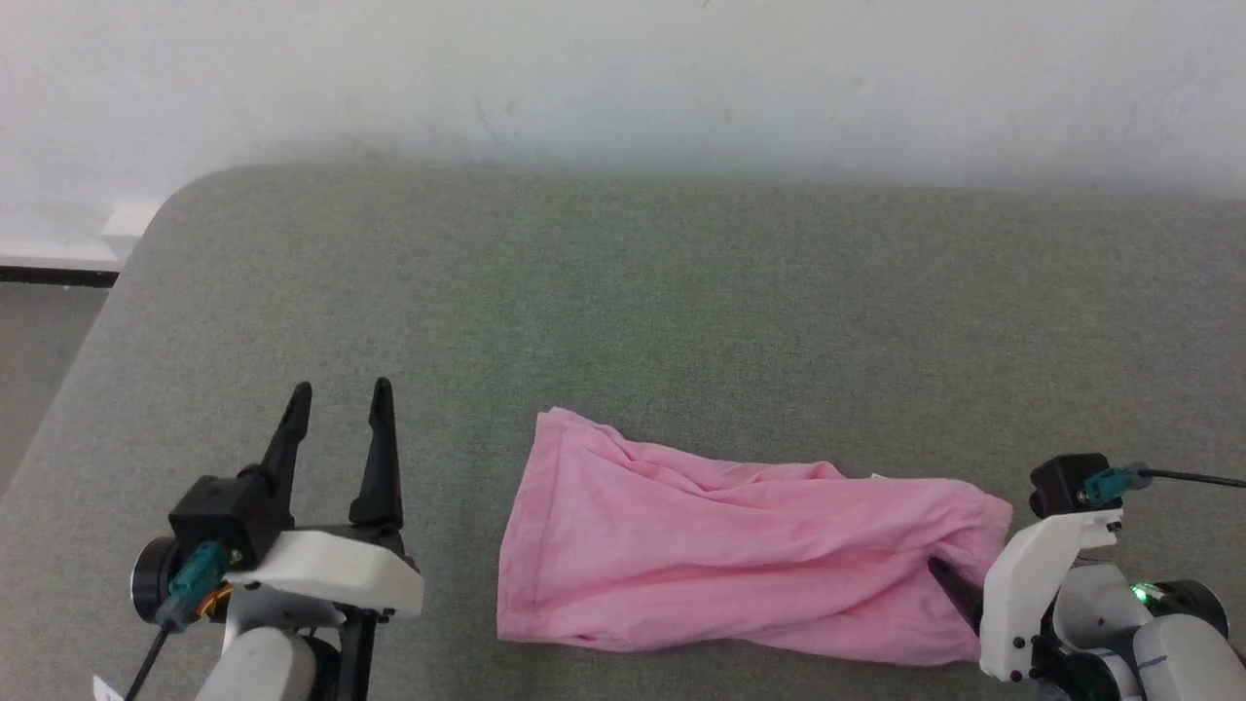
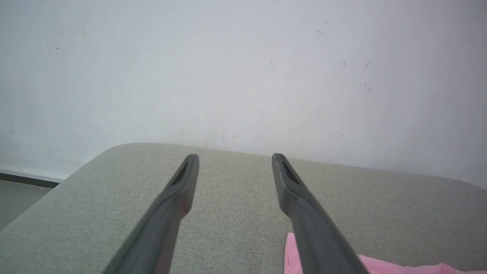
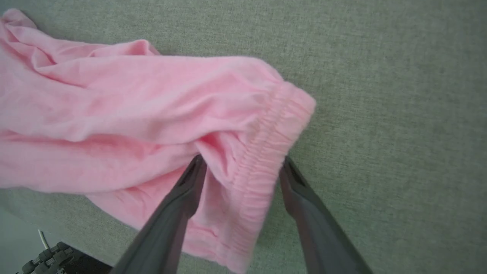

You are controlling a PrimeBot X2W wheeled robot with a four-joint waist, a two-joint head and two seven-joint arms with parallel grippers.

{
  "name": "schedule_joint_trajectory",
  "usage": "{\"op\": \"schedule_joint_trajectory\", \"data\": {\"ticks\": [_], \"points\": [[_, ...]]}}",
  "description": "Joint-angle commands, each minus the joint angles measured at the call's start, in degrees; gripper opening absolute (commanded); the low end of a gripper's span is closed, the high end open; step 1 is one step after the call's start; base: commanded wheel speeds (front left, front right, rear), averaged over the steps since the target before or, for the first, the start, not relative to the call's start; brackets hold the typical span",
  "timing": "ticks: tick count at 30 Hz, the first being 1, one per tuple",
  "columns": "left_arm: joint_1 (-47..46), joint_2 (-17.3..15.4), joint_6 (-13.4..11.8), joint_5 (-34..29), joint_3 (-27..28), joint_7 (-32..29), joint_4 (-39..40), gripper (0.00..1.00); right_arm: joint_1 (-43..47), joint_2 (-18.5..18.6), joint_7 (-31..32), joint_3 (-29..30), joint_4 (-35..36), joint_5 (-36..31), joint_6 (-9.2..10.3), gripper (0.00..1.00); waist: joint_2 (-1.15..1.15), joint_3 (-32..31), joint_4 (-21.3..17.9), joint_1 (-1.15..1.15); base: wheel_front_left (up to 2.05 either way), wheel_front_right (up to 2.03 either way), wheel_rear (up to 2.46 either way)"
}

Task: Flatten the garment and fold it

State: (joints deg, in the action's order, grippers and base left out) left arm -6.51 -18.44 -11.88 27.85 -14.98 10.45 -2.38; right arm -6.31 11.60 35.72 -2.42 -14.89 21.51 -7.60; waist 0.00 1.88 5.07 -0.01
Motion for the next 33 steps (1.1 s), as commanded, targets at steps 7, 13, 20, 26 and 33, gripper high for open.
{"op": "schedule_joint_trajectory", "data": {"ticks": [7,13,20,26,33], "points": [[-0.68,1.21,1.46,-10.37,0.62,4.5,2.96,1.0,-2.69,-3.66,4.93,1.93,-1.17,-6.73,0.11,1.0,0.0,1.96,0.23,0.01,0.0,0.0,0.0],[0.83,5.25,3.48,-14.62,3.16,4.53,5.72,1.0,-6.11,-3.3,8.76,-0.35,-5.34,-10.21,0.11,1.0,0.0,3.27,0.9,0.01,0.0,0.0,0.0],[1.66,8.44,6.43,-16.74,5.8,4.54,5.5,1.0,-7.64,-0.96,12.35,-4.58,-8.75,-8.76,0.11,0.0,0.0,4.28,0.98,0.01,0.0,0.0,0.0],[2.32,10.52,8.43,-17.95,8.35,4.54,5.37,1.0,-8.36,2.82,10.91,-5.29,-8.04,-5.79,0.11,0.0,0.0,4.19,0.27,0.01,0.0,0.0,0.0],[2.2,12.05,10.46,-19.3,10.38,4.54,4.96,1.0,-9.64,9.85,10.35,0.8,-10.87,-6.7,0.11,0.0,0.0,4.4,-0.42,0.01,0.0,0.0,0.0]]}}
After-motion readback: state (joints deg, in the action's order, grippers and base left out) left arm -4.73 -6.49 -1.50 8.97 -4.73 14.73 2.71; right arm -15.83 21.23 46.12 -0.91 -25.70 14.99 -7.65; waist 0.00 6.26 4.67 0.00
